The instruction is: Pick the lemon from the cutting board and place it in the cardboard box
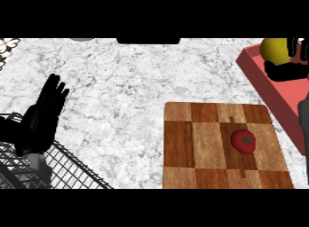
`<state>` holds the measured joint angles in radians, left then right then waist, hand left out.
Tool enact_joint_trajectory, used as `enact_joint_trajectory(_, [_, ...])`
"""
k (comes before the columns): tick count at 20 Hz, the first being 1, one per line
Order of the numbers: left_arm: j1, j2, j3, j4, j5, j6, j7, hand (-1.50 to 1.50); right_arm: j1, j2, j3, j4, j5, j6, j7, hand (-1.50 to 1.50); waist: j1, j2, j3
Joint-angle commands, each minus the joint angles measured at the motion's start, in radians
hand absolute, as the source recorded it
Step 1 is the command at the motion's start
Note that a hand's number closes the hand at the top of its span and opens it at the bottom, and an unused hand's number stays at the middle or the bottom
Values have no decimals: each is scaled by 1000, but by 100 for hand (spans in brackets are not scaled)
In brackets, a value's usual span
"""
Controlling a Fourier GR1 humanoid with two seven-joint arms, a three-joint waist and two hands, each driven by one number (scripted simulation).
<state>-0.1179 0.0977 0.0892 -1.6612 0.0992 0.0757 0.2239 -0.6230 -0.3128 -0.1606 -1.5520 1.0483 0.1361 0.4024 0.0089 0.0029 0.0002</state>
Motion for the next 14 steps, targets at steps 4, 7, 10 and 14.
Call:
enact_joint_trajectory(4, [-3, 7, 23, 28, 16, -13, -22, 0, -77, -95, -46, 284, 17, -95, -134, 150, 1, -1, 0])
enact_joint_trajectory(7, [3, -30, -30, -9, -24, 21, -4, 0, -71, -174, -64, 488, 39, -147, -268, 150, 14, 5, 1])
enact_joint_trajectory(10, [-47, 8, 10, 27, 18, -18, -3, 0, -28, -214, 3, 588, 123, -28, -228, 150, 23, 18, 0])
enact_joint_trajectory(14, [-3, -16, -22, 17, -13, -5, -20, 0, -97, -230, -40, 780, 91, 18, -249, -150, 24, 10, 1])
